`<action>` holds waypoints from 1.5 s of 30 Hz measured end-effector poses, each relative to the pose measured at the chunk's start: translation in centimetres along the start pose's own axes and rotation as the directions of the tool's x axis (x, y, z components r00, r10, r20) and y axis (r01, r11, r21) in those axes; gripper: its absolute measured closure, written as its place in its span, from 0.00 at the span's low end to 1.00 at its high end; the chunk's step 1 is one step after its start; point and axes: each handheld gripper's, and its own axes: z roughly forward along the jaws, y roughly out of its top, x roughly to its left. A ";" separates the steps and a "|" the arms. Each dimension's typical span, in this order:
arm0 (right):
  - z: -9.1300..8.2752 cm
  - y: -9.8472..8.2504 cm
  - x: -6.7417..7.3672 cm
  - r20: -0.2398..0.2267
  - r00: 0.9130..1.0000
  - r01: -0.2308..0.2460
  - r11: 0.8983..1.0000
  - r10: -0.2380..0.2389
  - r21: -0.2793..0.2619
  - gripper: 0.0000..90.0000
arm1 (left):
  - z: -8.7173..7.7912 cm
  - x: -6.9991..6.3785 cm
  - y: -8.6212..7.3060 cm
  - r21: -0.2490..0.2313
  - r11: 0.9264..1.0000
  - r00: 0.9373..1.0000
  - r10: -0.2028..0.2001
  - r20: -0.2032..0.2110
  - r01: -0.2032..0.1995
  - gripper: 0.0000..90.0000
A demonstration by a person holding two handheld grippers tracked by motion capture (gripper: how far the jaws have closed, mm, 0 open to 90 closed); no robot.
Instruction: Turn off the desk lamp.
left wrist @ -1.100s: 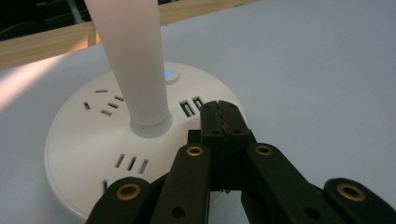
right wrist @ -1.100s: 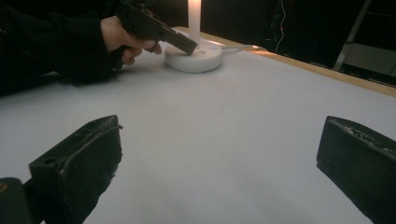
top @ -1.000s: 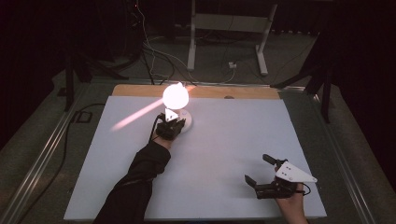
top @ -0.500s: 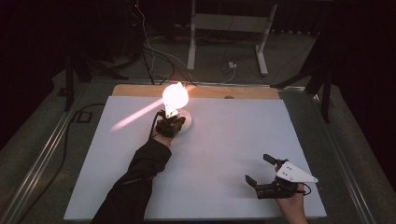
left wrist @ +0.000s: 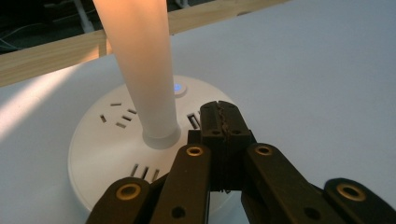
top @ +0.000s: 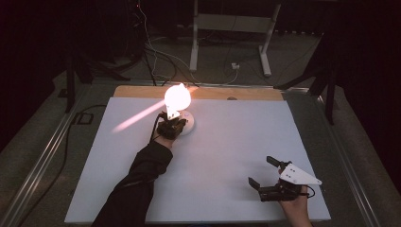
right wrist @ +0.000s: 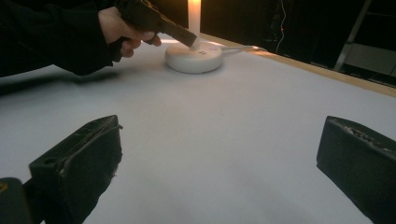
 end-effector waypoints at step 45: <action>0.0 0.0 0.0 -0.002 1.000 -0.003 1.000 0.003 0.002 0.00 | -0.7 -0.2 0.7 -0.010 1.000 0.999 0.003 0.040 -0.003 1.00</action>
